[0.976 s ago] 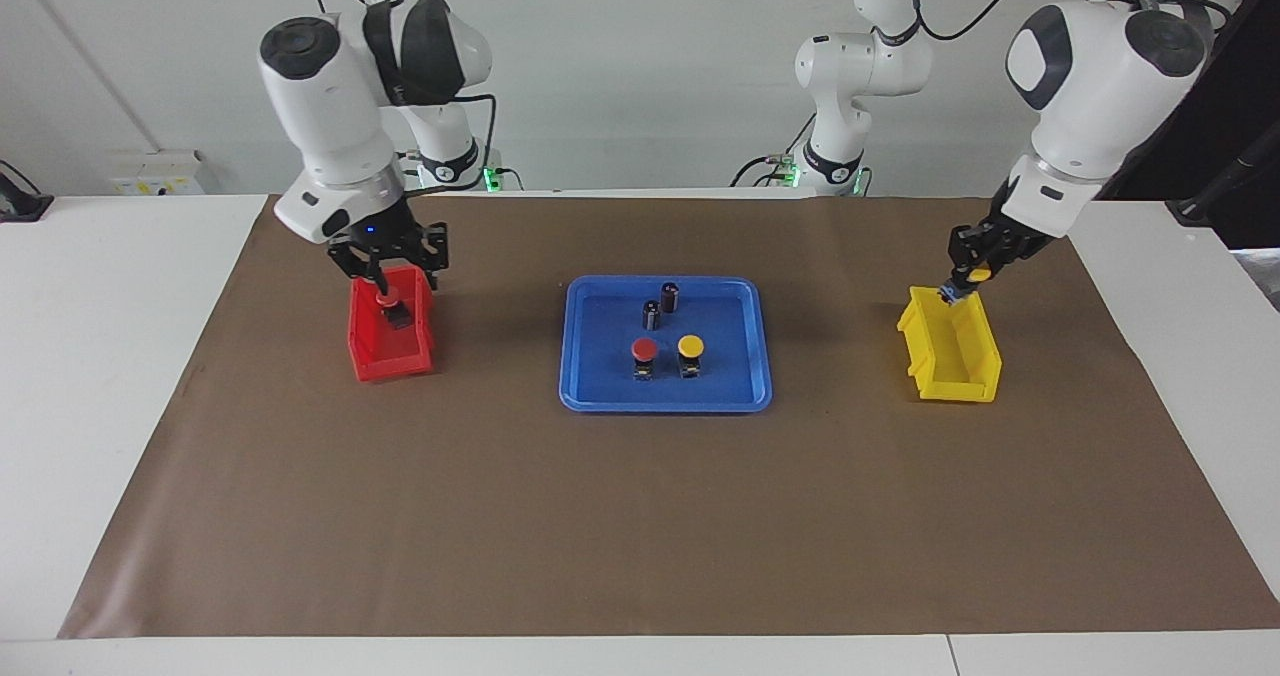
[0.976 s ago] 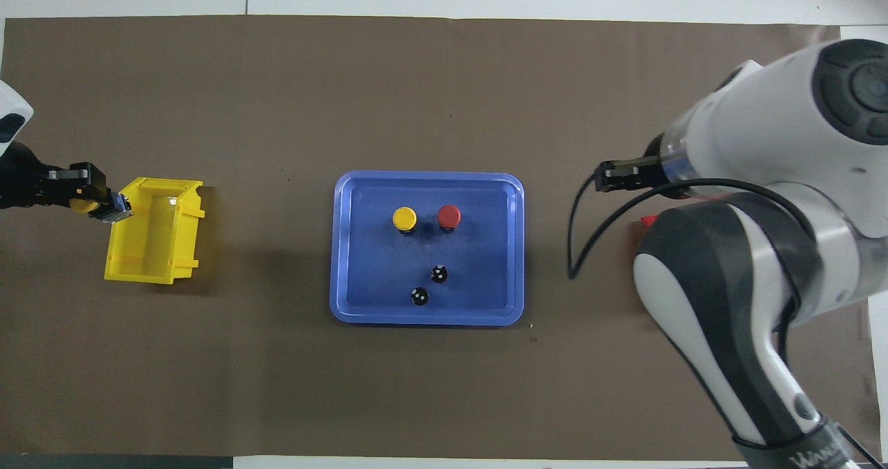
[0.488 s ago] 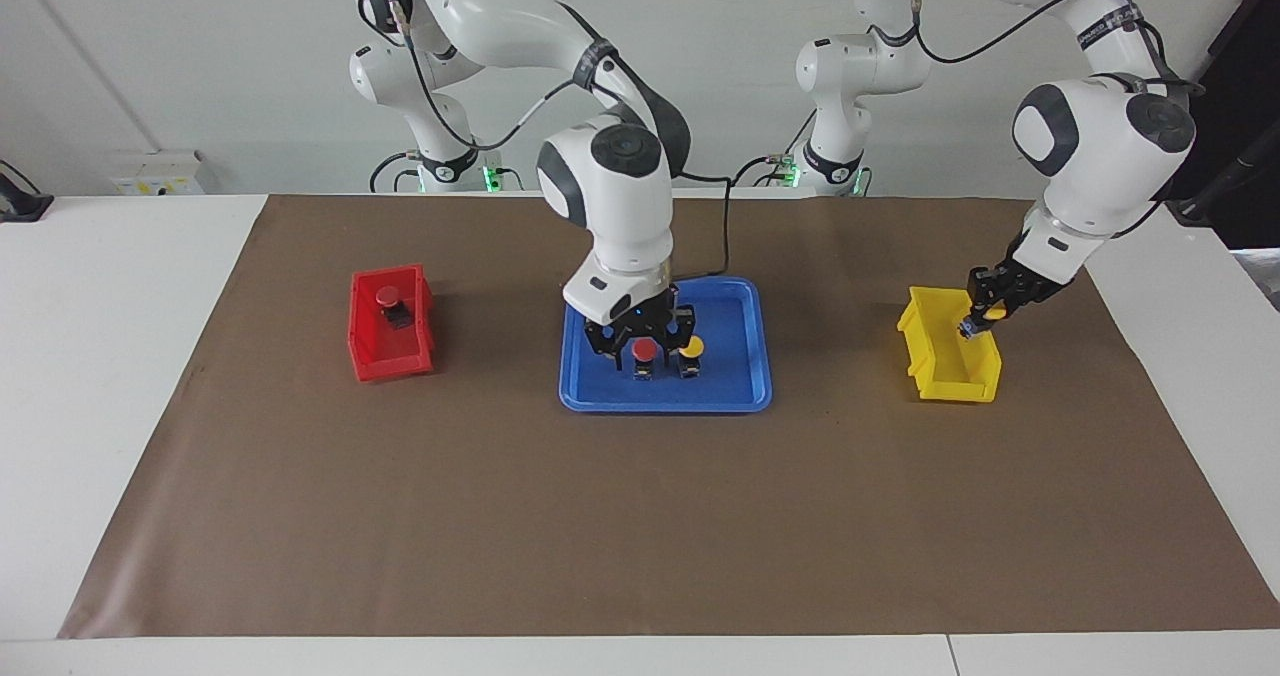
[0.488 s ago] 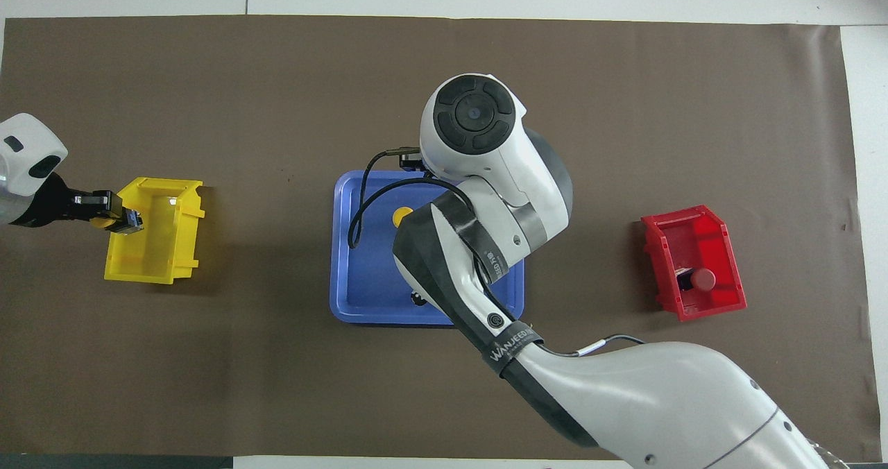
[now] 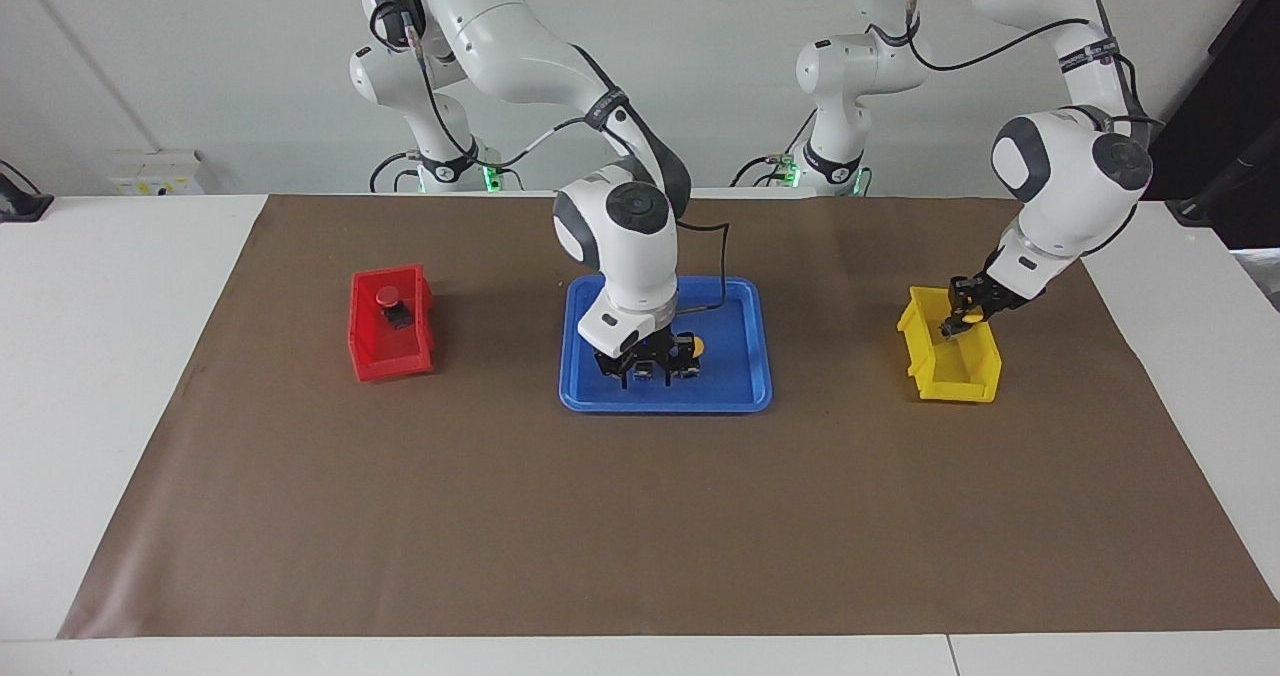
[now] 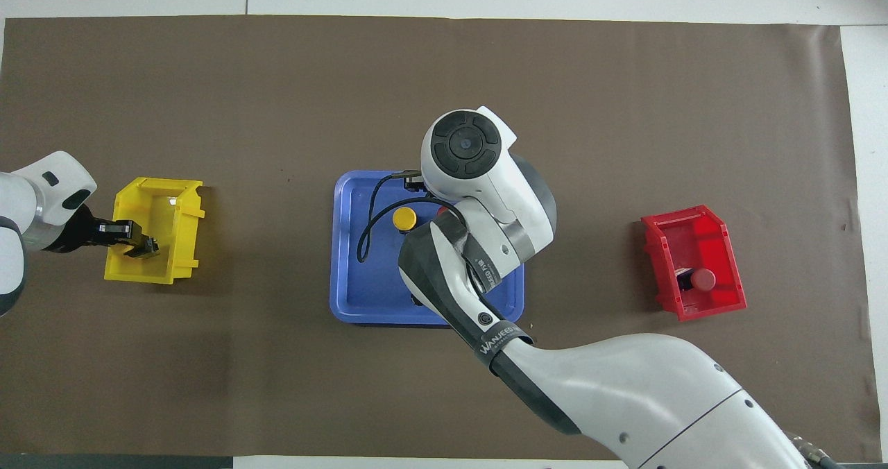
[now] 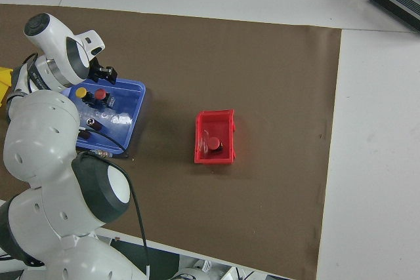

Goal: Sort red and yellow buttons by color
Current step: 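Carry the second red button to the red bin with the right gripper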

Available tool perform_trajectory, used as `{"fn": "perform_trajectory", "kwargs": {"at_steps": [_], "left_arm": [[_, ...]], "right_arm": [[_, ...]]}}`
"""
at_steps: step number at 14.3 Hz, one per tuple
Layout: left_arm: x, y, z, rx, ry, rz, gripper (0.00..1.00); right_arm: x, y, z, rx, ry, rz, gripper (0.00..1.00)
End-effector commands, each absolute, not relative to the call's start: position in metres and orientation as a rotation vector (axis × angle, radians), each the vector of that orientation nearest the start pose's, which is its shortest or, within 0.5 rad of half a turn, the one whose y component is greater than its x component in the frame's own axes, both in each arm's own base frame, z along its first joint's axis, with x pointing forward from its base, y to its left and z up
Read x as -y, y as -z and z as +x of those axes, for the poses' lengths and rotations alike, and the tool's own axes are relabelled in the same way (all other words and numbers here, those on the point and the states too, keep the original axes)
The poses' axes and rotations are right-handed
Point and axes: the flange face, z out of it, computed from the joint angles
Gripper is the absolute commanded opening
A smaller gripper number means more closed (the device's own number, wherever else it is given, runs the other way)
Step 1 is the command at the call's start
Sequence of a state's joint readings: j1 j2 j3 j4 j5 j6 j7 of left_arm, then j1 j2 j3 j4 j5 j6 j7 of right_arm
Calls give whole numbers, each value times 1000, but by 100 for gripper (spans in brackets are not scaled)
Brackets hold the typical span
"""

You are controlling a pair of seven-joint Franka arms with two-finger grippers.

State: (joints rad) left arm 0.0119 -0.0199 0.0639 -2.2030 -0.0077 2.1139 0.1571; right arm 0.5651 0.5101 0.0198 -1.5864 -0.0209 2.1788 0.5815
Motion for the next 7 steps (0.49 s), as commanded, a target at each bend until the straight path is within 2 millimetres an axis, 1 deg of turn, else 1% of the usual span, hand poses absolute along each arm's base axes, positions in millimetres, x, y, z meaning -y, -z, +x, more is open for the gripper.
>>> {"fn": "perform_trajectory", "kwargs": {"at_steps": [1,4,7], "left_arm": [[-35,-386,509,-153,-84,-3158,2],[-31,-373,504,-159,-80,-3157,2],[-31,-370,501,-162,-67,-3156,2]], "right_arm": [[-383,-346,559,-9,75,-3091,67],[-382,-340,551,-7,48,-3099,67],[-382,-338,549,-6,37,-3099,67]]}}
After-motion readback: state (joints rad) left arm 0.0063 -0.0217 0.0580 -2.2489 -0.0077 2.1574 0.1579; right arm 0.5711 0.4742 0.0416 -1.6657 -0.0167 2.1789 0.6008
